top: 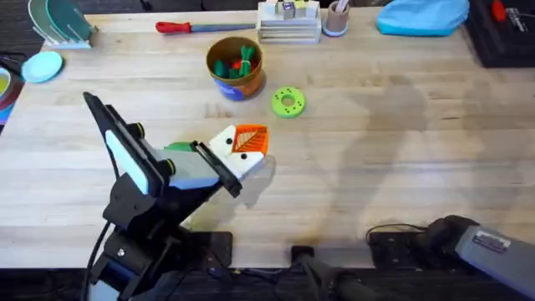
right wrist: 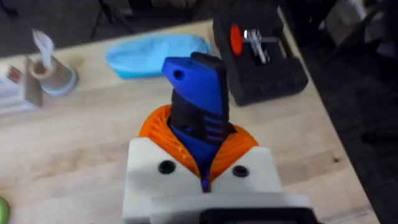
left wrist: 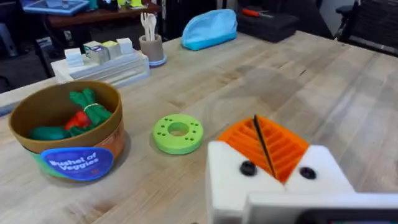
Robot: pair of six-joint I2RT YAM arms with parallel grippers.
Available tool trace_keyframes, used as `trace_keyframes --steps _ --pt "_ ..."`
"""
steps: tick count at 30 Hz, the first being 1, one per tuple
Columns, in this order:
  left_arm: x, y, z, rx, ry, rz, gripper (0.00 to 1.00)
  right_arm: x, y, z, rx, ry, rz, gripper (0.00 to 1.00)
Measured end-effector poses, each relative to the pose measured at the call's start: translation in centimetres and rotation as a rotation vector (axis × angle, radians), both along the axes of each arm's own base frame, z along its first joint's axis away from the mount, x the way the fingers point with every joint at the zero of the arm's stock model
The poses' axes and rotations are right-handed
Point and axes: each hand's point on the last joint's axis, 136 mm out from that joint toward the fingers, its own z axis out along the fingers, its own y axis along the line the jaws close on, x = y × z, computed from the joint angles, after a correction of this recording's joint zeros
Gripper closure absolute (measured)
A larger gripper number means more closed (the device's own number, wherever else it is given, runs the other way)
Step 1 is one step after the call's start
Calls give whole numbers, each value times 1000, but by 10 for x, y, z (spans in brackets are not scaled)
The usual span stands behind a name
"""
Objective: Pick up the gripper from the table and insert it into the empty holder that is missing its gripper. Then pick up a screw, insert it into the mounting hole, and use the screwdriver to tighten it. Finally, clean up the table by picking up the vegetable and placing it into the bucket.
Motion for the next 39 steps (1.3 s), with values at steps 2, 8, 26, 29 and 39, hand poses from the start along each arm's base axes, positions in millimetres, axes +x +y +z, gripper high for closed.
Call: trace_keyframes --steps 2,8,26,29,39 --pt "0 0 0 0 0 0 985 -8 9 21 -12 -62 0 982" --pt "0 0 0 0 0 0 985 -25 47 65 -21 -263 65 982" --pt "0 0 0 0 0 0 985 -37 278 59 347 -803 791 982" --pt "0 0 0 0 0 0 985 -46 320 67 404 -835 934 982" --pt "0 0 0 0 0 0 985 -80 435 66 599 -894 1293 982"
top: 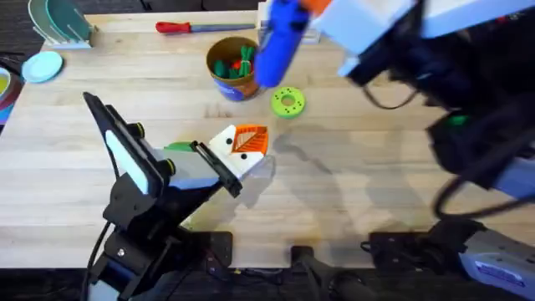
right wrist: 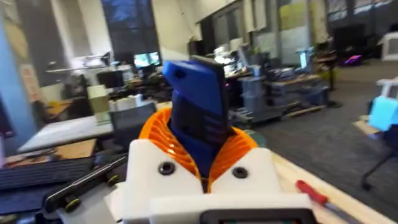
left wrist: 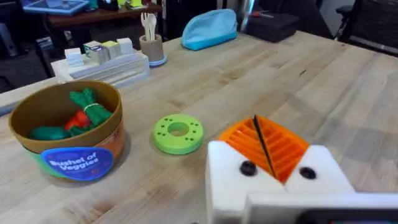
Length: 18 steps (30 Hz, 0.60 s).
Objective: Pick up the gripper from the table and insert it into the empty holder that is missing its gripper. Then pick up a screw, insert it into the mounting hole, and use the screwdriver to tighten it. Finally, clean up the table by picking up the vegetable and placing it into the bucket.
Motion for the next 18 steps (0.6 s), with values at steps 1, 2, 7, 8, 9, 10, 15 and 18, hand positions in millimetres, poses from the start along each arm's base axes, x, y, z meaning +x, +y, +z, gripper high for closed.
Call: trace_keyframes --steps 1,2,7,8,9,10,15,18 --pt "0 0 0 0 0 0 985 -1 7 -3 4 11 24 982" --pt "0 0 0 0 0 0 985 -2 15 -8 6 23 48 982" --pt "0 0 0 0 0 0 985 -7 41 -25 1 67 124 982" --pt "0 0 0 0 0 0 985 -8 43 -28 -1 74 131 982" --pt "0 0 0 0 0 0 985 -8 45 -30 -3 81 136 982" --pt "0 0 0 0 0 0 985 -8 47 -32 -6 87 140 982" --pt "0 0 0 0 0 0 985 -14 53 -33 -7 92 164 982" --pt "0 0 0 0 0 0 985 -19 56 -33 -8 92 178 982"
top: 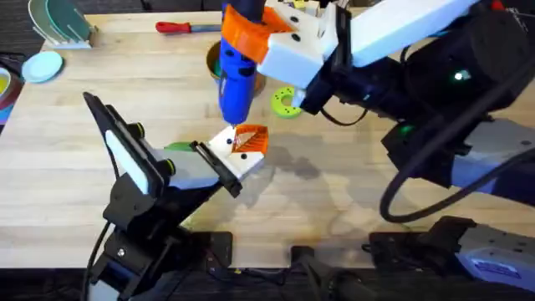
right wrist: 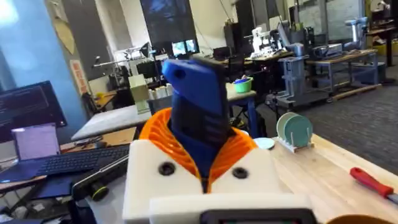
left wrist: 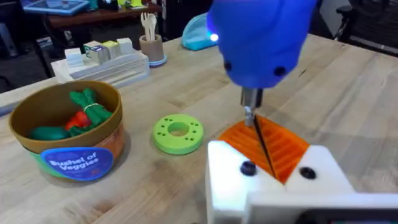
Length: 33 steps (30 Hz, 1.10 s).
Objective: Pick up the gripper from the table and insert it into the empty holder that is missing its gripper. Then pick up a screw, insert it into the mounting hole, and use the screwdriver to tighten it. Finally, clean up the table by picking up the vegetable and placing it into the bucket.
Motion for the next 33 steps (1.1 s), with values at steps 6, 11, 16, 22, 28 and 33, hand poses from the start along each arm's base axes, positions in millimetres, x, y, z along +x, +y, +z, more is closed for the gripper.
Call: trace_keyframes --steps 6,11,16,22,28,33 --pt "0 0 0 0 0 0 985 -1 2 -2 -5 9 7 982" --pt "0 0 0 0 0 0 985 -1 2 -2 -4 11 8 982" --pt "0 0 0 0 0 0 985 -3 3 -2 -4 13 14 982" --pt "0 0 0 0 0 0 985 -2 6 -6 -14 25 17 982" --pt "0 0 0 0 0 0 985 -1 12 -15 -32 49 28 982" --pt "0 0 0 0 0 0 985 -1 11 -15 -32 48 28 982"
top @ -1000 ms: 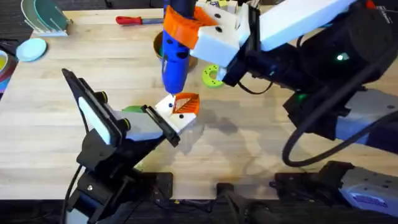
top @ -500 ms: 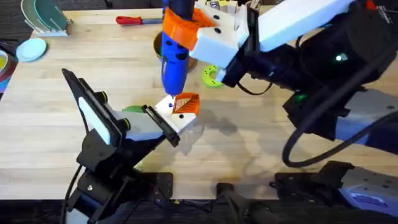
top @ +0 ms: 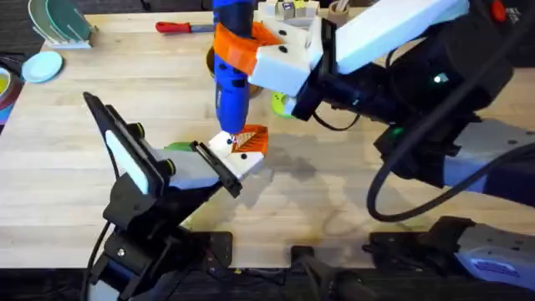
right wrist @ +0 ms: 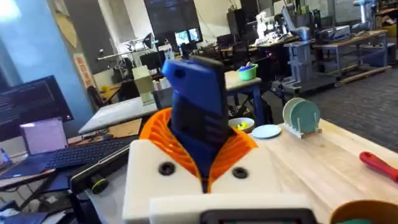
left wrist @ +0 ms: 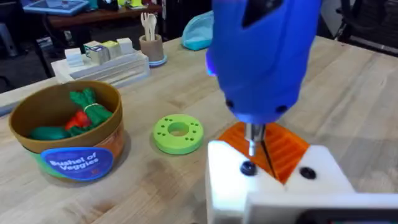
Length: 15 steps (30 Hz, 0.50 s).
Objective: Pick up the gripper from the table and insert it into the empty holder that is missing its gripper. Then pick up a screw, insert it into the mounting hole, and use the screwdriver to tighten it. Finally, clean up the table by picking up the vegetable and placing it into the bucket.
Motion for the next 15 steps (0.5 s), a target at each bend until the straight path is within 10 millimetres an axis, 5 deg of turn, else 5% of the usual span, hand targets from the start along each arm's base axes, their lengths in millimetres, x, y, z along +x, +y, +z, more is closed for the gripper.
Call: trace_keyframes --steps 15 --pt "0 0 0 0 1 0 985 2 5 -7 -4 12 6 982"
